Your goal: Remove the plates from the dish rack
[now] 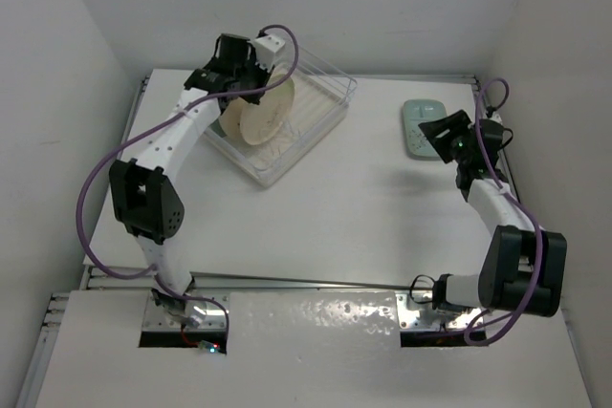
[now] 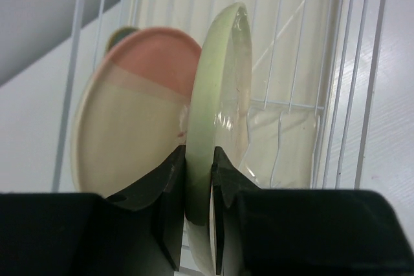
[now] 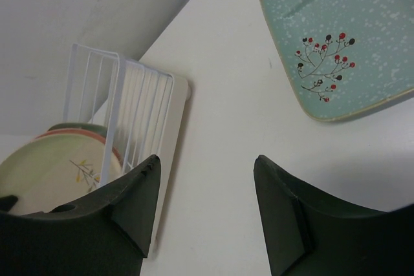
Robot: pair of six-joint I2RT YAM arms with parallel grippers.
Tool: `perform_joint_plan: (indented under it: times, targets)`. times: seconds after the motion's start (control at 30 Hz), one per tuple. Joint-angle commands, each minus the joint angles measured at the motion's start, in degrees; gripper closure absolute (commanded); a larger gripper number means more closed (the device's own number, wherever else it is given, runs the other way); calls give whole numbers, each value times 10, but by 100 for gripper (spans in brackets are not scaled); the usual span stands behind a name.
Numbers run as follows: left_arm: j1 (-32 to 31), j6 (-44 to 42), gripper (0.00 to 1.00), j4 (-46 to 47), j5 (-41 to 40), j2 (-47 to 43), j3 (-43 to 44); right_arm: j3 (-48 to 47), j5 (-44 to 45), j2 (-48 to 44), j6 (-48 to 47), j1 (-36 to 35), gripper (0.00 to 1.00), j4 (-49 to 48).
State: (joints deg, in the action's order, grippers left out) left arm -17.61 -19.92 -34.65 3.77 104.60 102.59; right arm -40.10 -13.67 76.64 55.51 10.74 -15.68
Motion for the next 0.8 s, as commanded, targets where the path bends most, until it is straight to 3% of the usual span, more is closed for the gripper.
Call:
perform_joint_plan:
  times: [0.0,0.57,0.77]
  targets:
    - [-3,-56,100,79,-21,-19,74,-18,3,-24,-22,-1,41,3]
    - [-7,-11,100,58,33,-32,144,-2,22,-45,-37,-2,41,9]
    - [-10,-9,100,57,24,-47,131,-2,27,-41,-34,-1,41,-1]
